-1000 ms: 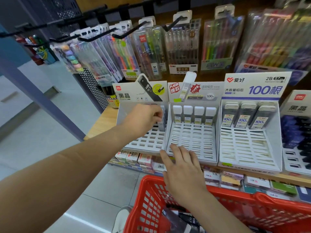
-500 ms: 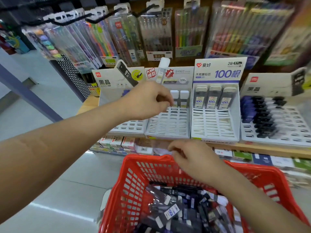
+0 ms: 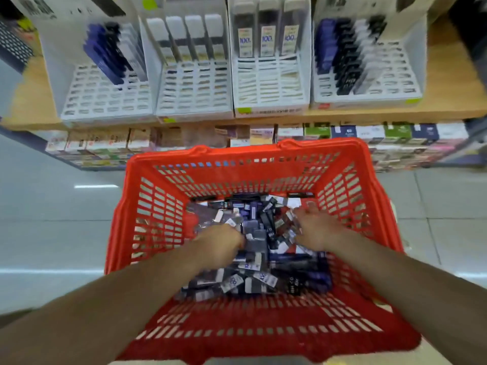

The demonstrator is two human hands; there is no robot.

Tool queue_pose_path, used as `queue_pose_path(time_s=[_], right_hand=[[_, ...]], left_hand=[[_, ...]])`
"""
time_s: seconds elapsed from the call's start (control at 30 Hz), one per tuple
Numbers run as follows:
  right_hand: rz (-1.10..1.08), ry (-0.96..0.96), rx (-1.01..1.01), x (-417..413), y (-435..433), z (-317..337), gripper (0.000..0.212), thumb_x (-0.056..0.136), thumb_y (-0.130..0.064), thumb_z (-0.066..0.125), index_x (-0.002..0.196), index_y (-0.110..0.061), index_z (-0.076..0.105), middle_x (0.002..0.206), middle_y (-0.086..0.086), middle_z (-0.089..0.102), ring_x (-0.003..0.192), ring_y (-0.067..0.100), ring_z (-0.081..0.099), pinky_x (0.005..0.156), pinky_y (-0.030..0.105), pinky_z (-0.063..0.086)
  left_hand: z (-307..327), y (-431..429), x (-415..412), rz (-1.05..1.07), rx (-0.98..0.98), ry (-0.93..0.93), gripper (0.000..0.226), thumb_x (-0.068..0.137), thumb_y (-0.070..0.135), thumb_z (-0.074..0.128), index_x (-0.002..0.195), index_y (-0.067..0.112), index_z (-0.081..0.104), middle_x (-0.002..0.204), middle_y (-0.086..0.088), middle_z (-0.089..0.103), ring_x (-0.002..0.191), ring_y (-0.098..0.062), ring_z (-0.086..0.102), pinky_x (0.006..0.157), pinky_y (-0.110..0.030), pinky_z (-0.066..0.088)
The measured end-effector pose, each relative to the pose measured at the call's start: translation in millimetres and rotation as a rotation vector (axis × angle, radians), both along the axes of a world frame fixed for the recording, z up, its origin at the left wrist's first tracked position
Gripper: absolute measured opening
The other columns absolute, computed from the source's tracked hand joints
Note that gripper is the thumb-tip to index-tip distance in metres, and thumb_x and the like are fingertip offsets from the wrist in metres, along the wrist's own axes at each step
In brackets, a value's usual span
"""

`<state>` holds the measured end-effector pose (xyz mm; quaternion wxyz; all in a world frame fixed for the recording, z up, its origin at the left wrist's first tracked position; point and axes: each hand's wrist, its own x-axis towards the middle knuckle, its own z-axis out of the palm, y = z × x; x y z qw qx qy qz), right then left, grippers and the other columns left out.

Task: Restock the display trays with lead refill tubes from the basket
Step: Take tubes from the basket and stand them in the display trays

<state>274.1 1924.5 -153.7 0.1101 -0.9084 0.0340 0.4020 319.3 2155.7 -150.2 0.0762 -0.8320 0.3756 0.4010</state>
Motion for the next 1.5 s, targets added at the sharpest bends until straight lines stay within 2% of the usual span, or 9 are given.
queue_pose_path(time_s=[0.23, 0.5, 0.7, 0.87, 1.07, 1.2, 1.3, 1.37, 1.5], right_hand=[[-0.412, 0.004, -0.014, -11, 11, -56, 0.097, 0.093, -0.058, 0.051, 0.155, -0.016, -0.011, 0.162, 0.019, -0.009, 0.148, 0.042, 0.013, 0.116, 0.043, 0.025], [-0.624, -0.219, -0.079, -19, 39, -82, 0.100, 0.086, -0.048, 0.067, 0.154, -0.013, 0.002, 0.153, 0.015, 0.020, 0.138, 0.036, 0.031, 0.108, 0.042, 0.037], [-0.732, -0.223, 0.009, -13, 38, -92, 0.085, 0.086, -0.032, 0.070, 0.149, -0.005, 0.019, 0.133, 0.018, 0.039, 0.121, 0.038, 0.047, 0.102, 0.041, 0.041], [-0.771, -0.201, 0.078, -11, 23, -89, 0.050, 0.094, -0.021, 0.060, 0.134, -0.010, 0.031, 0.113, 0.016, 0.060, 0.099, 0.036, 0.064, 0.071, 0.035, 0.049], [-1.034, -0.204, 0.349, -2, 14, -73, 0.010, 0.095, -0.016, 0.056, 0.098, -0.007, 0.054, 0.071, 0.006, 0.053, 0.057, 0.020, 0.051, 0.049, 0.025, 0.033], [-1.403, -0.019, 0.835, 11, 13, -34, 0.011, 0.093, -0.012, 0.060, 0.083, -0.008, 0.059, 0.059, 0.003, 0.054, 0.046, 0.014, 0.048, 0.047, 0.029, 0.039], [-1.326, 0.191, 0.946, 17, 7, 0, 0.040, 0.081, -0.050, 0.074, 0.099, -0.015, 0.067, 0.075, 0.003, 0.067, 0.058, 0.017, 0.051, 0.049, 0.027, 0.041], [-1.191, 0.278, 1.007, 19, 8, 22, 0.059, 0.069, -0.063, 0.075, 0.109, -0.020, 0.069, 0.091, 0.005, 0.073, 0.069, 0.020, 0.061, 0.055, 0.029, 0.048], [-1.033, 0.233, 1.204, 20, 18, 66, 0.035, 0.078, -0.034, 0.074, 0.104, -0.014, 0.065, 0.071, 0.002, 0.068, 0.057, 0.014, 0.059, 0.040, 0.020, 0.042]], left_hand=[[-47, -19, -12, 0.340, -0.217, -0.143, 0.054, 0.101, 0.033, 0.040, 0.149, 0.019, 0.021, 0.156, -0.004, 0.016, 0.142, -0.028, 0.017, 0.109, -0.042, 0.035], [-72, -75, 1, 0.577, -0.151, -0.145, 0.097, 0.085, 0.066, 0.051, 0.151, 0.021, -0.004, 0.152, -0.009, 0.018, 0.139, -0.030, 0.023, 0.108, -0.045, 0.033], [-80, -81, 7, 0.650, -0.296, -0.189, 0.066, 0.090, 0.035, 0.058, 0.146, 0.020, 0.025, 0.129, -0.011, 0.048, 0.096, -0.030, 0.062, 0.068, -0.037, 0.052], [-76, -65, 18, 0.844, -0.396, -0.018, 0.026, 0.089, 0.031, 0.064, 0.110, 0.018, 0.061, 0.093, -0.005, 0.070, 0.073, -0.018, 0.062, 0.063, -0.027, 0.049], [-51, -59, 30, 0.819, -0.512, 0.003, 0.017, 0.088, 0.031, 0.068, 0.100, 0.021, 0.062, 0.091, 0.005, 0.062, 0.073, -0.012, 0.055, 0.070, -0.023, 0.041], [-17, -59, 40, 1.172, -0.697, 0.402, 0.010, 0.083, 0.017, 0.074, 0.082, 0.019, 0.065, 0.080, -0.001, 0.065, 0.063, -0.014, 0.057, 0.054, -0.024, 0.046], [11, -58, 38, 1.353, -0.798, 0.682, 0.008, 0.083, 0.008, 0.071, 0.080, 0.013, 0.066, 0.075, -0.002, 0.064, 0.063, -0.013, 0.053, 0.048, -0.022, 0.042], [27, -57, 33, 1.391, -0.868, 0.694, 0.005, 0.084, 0.005, 0.069, 0.082, 0.009, 0.067, 0.076, -0.007, 0.063, 0.061, -0.014, 0.054, 0.046, -0.019, 0.043], [63, -56, 28, 1.402, -1.014, 0.624, 0.008, 0.088, 0.004, 0.064, 0.095, 0.004, 0.065, 0.090, -0.011, 0.065, 0.067, -0.015, 0.059, 0.050, -0.018, 0.048]])
